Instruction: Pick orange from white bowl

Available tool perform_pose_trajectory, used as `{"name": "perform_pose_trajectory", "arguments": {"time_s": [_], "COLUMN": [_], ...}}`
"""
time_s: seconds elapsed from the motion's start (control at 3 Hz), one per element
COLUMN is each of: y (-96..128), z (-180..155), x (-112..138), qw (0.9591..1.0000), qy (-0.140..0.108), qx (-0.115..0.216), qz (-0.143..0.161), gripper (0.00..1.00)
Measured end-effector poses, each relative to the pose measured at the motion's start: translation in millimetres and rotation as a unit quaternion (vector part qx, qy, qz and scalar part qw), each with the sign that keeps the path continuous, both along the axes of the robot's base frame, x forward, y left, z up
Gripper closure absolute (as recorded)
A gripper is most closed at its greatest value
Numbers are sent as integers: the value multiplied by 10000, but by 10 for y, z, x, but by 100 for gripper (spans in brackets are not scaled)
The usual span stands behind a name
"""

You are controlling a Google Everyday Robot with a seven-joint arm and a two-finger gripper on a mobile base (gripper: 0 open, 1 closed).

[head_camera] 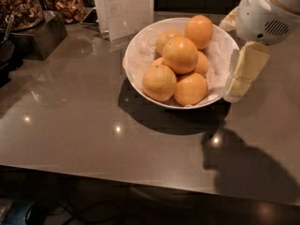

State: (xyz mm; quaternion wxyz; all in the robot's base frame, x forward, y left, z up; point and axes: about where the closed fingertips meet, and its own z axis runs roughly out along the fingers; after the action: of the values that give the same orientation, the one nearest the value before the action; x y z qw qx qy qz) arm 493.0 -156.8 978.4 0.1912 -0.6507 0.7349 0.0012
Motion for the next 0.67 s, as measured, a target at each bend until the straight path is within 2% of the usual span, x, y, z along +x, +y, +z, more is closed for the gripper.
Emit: {"name": "perform_pose_trajectory", "arguments": {"time_s": [0.33, 0.67], "y": [1, 82], "z": [0, -24], "x": [1, 113], "qw": [10000, 9999], "qy": [-1, -28], "qx": [1, 131], "qz": [1, 77], "gripper": [0, 0]}}
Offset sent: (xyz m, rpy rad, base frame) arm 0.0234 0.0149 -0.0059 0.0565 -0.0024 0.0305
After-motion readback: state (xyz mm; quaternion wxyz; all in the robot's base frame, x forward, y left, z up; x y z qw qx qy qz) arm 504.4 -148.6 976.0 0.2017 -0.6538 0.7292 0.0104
